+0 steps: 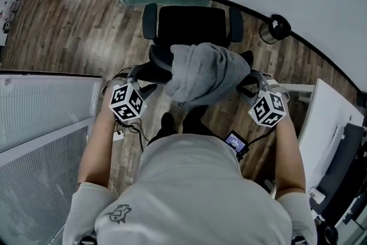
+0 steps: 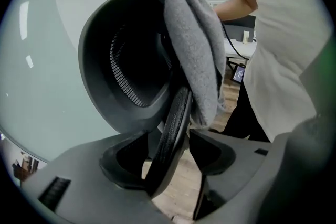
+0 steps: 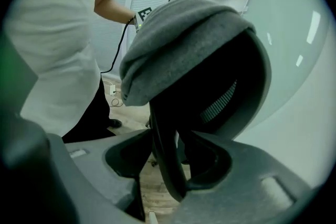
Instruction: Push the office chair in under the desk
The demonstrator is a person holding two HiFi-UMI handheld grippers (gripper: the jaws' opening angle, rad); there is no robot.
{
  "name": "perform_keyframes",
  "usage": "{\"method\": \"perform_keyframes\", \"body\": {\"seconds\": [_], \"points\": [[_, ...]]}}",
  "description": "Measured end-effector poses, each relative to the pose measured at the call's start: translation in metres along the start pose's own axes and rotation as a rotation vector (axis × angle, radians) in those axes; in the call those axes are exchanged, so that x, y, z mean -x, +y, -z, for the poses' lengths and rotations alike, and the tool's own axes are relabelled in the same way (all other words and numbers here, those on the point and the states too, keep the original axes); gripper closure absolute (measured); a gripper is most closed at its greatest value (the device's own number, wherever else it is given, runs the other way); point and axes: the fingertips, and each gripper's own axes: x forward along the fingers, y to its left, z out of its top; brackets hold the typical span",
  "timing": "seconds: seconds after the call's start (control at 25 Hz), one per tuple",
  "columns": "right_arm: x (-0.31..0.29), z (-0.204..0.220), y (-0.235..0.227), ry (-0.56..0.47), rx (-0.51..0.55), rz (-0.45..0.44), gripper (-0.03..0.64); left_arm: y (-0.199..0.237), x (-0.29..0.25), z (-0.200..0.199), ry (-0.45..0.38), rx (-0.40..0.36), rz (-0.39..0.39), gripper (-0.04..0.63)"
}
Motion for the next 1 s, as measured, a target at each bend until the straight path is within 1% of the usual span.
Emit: {"method": "perform_keyframes", "body": {"seconds": [0.04, 0.08, 0.12, 0.16, 0.4, 0.48, 0.68, 1.0], "points": [[-0.002, 0.000, 0.001, 0.000, 0.008, -0.007, 0.425, 0.000, 0.000, 0.001, 0.009, -0.020, -0.008, 0.375], [-0.003, 0.001, 0.003, -0.005, 0.012, -0.016, 0.437, 0.001, 0.001, 0.001, 0.015, -0.035, -0.011, 0.388], [-0.003, 0.001, 0.005, -0.011, 0.014, -0.022, 0.471, 0.000, 0.001, 0.001, 0.021, -0.047, -0.010, 0.396], [-0.003, 0.002, 0.006, -0.019, 0.014, -0.022, 0.480, 0.000, 0.001, 0.001, 0.026, -0.054, -0.007, 0.402], [-0.004, 0.003, 0.010, -0.044, -0.011, -0.010, 0.485, -0.005, -0.001, 0.003, 0.060, -0.066, 0.025, 0.422], [-0.003, 0.002, 0.011, -0.043, -0.007, -0.009, 0.488, -0.006, 0.000, 0.005, 0.067, -0.087, 0.037, 0.428], [-0.001, 0.000, 0.013, -0.035, 0.002, -0.019, 0.492, -0.009, 0.002, 0.005, 0.097, -0.174, 0.082, 0.463], [-0.003, -0.006, 0.020, -0.004, -0.020, -0.021, 0.499, -0.005, 0.002, 0.009, 0.101, -0.224, 0.137, 0.468]]}}
